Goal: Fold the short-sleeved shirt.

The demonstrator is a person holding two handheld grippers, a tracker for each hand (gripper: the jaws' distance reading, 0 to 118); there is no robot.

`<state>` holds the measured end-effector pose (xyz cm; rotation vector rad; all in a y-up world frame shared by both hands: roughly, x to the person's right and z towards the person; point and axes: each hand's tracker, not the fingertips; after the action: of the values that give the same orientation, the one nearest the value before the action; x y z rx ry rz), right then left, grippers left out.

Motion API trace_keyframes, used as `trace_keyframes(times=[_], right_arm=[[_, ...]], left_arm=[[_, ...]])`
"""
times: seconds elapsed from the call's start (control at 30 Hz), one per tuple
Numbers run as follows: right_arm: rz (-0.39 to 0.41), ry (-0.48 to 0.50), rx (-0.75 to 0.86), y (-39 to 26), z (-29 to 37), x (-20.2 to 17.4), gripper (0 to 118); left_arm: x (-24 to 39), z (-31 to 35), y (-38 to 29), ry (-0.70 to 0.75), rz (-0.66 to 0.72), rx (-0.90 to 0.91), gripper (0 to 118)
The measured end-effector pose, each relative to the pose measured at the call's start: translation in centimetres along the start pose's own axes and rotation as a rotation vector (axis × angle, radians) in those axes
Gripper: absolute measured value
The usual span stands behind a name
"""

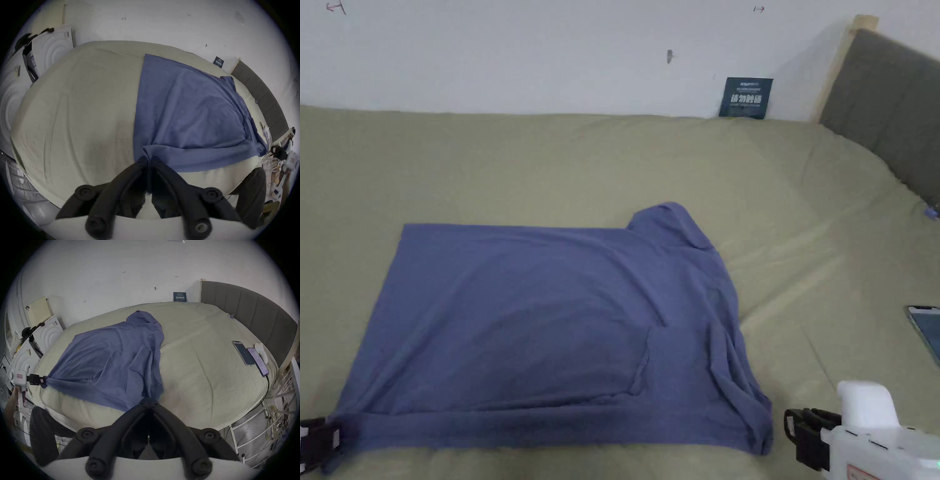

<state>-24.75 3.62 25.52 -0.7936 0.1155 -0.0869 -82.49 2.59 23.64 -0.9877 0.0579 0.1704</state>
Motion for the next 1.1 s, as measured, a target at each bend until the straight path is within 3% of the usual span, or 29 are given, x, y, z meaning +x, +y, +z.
trace_keyframes(times=[0.07,0.1,0.13,0.17,0.2,0.23,0.47,0.5,0.57,0.6,0.83,1.1], right_arm=[[0.002,0.020,-0.008,0.0,-0.1,0.0,3],[-0.002,0.037,-0.016,0.0,-0.2,-0.1,14],[-0.001,0.062,-0.031,0.0,-0.4,-0.2,52],[0.018,0.077,-0.064,0.1,-1.1,-0.3,79],[0.019,0.091,-0.085,0.0,-1.6,-0.3,97],[0.032,0.094,-0.086,-0.1,-2.3,-0.5,102],[0.039,0.078,-0.134,-0.4,-5.7,0.0,98],[0.041,0.080,-0.136,-0.3,-5.7,0.0,87],[0.048,0.076,-0.124,-0.2,-5.3,0.0,15],[0.061,0.063,-0.116,-0.1,-5.2,0.1,5],[0.051,0.071,-0.072,3.0,-4.2,-0.2,5],[0.132,0.068,0.011,12.3,-6.2,-1.2,5]], left_arm=[[-0.4,-0.2,-0.1,-0.017,0.015,-0.023,3],[-0.4,-0.1,-0.1,-0.016,0.022,-0.019,3],[-0.4,0.1,0.1,-0.019,0.028,-0.018,3],[-0.5,0.1,0.1,-0.021,0.028,-0.013,3],[-0.5,0.2,0.3,-0.018,0.025,-0.011,3],[-0.4,0.2,0.4,-0.015,0.019,-0.010,3],[-0.1,0.3,0.8,0.011,-0.018,-0.004,3],[-0.2,0.2,1.0,0.013,-0.018,-0.004,3],[-0.3,0.2,1.1,0.013,-0.015,-0.008,3],[-0.3,0.2,1.2,0.013,-0.015,-0.011,3],[-0.4,0.7,3.0,-0.001,-0.019,0.005,3],[-0.3,0.2,9.7,-0.031,-0.032,0.062,3]])
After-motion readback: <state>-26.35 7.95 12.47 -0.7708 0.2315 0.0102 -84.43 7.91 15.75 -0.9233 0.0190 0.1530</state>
